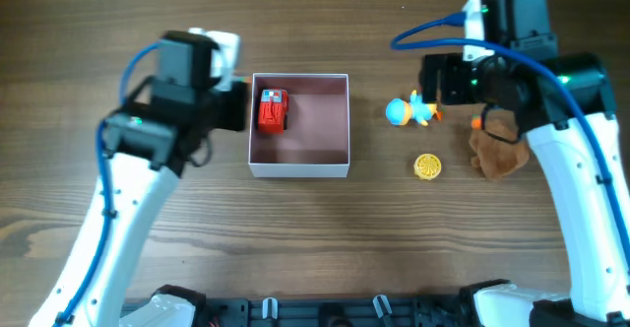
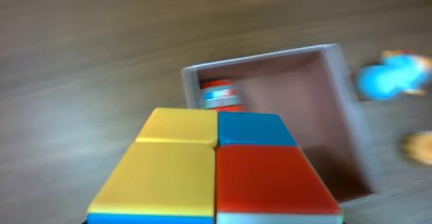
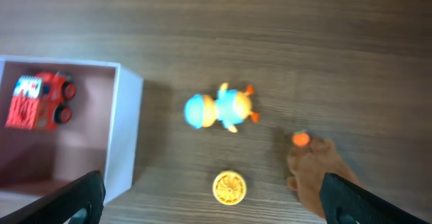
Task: Pack container
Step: 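Lower the colour cube into the box beside the truck and release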
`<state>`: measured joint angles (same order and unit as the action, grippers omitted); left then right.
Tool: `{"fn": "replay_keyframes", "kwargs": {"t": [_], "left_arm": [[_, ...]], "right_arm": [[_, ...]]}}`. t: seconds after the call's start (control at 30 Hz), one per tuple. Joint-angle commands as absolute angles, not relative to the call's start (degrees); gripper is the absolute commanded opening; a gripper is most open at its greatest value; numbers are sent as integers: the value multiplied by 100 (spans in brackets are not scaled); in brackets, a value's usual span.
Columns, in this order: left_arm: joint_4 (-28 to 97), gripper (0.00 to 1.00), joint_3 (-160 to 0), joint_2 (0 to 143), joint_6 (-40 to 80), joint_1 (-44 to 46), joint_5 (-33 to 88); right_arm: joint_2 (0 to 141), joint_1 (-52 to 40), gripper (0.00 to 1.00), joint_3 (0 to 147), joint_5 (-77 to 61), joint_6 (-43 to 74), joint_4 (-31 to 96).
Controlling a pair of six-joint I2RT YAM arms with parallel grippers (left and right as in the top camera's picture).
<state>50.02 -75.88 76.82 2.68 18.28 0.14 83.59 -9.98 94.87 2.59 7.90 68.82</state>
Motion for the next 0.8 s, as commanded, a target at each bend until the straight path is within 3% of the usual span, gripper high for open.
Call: {"fn": "replay_keyframes", "kwargs": {"t": [0.0, 0.37, 0.63, 0.77], "left_arm": [[4582, 4, -7669, 8189, 1100, 2453, 62], [4018, 4, -7669, 10331, 1098, 2915, 67], [3371, 6, -7669, 10763, 1098, 2915, 67], [3361, 13, -7669, 10954, 1098, 2915, 67]], "right_arm": [[7950, -434, 100, 9483, 373, 1074, 6982], [7933, -30, 100, 9480, 143, 1050, 7166], [7933, -30, 100, 9480, 121, 1048, 7214], [7933, -30, 100, 9480, 102, 1048, 7247]]}}
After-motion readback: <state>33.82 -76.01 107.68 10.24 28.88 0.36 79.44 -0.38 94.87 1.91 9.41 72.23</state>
